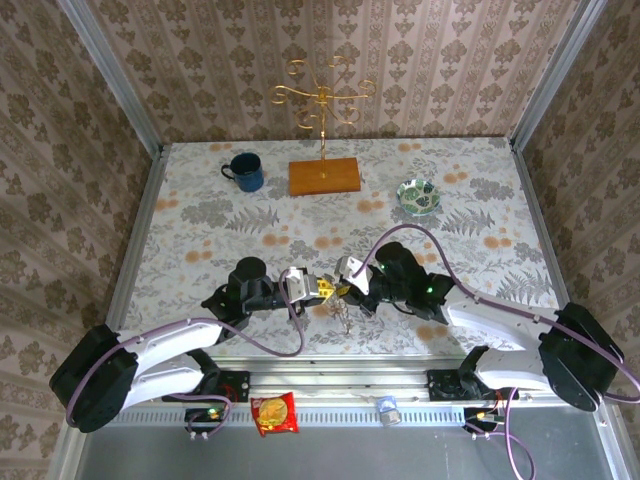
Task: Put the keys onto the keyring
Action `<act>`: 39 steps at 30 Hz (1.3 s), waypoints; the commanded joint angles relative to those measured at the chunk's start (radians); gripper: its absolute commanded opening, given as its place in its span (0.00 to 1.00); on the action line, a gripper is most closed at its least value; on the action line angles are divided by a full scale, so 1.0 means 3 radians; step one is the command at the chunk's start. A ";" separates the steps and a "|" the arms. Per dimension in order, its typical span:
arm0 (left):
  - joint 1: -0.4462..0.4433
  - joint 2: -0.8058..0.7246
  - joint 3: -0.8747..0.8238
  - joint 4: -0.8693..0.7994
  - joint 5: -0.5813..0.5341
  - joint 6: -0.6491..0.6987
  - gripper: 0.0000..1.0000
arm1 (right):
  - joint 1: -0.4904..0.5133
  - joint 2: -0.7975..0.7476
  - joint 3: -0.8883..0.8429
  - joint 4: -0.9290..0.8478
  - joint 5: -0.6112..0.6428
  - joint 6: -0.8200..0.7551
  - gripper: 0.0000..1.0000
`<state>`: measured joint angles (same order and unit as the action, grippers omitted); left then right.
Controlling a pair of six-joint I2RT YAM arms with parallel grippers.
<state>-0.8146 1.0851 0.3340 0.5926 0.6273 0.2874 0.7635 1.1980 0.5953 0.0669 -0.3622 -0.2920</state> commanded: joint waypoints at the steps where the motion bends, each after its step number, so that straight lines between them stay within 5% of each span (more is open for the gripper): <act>1: 0.0016 -0.0043 -0.0014 0.0103 -0.0030 -0.0023 0.00 | 0.0006 -0.0181 0.0068 -0.0199 0.0137 -0.0096 0.00; 14: 0.0016 -0.0038 0.0094 -0.0230 -0.0141 0.0141 0.02 | 0.0105 -0.0433 0.0515 -0.0920 0.0293 -0.0366 0.00; 18: 0.0021 -0.0127 0.0075 -0.0206 -0.0286 0.0079 0.34 | 0.0125 -0.0415 0.0586 -0.1007 0.0372 -0.0382 0.00; 22: 0.0031 -0.0432 -0.0070 -0.0109 -0.0549 -0.0043 0.53 | 0.0145 -0.0394 0.0648 -0.1119 0.0445 -0.0396 0.00; 33: 0.0134 -0.1769 -0.0357 -0.0285 -0.2304 -0.0224 0.65 | 0.0447 -0.0051 0.0989 -0.0974 0.0404 -0.0306 0.00; 39: 0.0308 -0.2185 -0.0339 -0.0452 -0.3058 -0.0464 0.69 | 0.0498 0.0282 0.1004 -0.0296 0.0095 0.0140 0.00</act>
<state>-0.7437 0.4675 0.2352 0.4969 -0.1123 0.2104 0.9089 1.2457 0.8772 -0.1722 -0.2741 -0.3367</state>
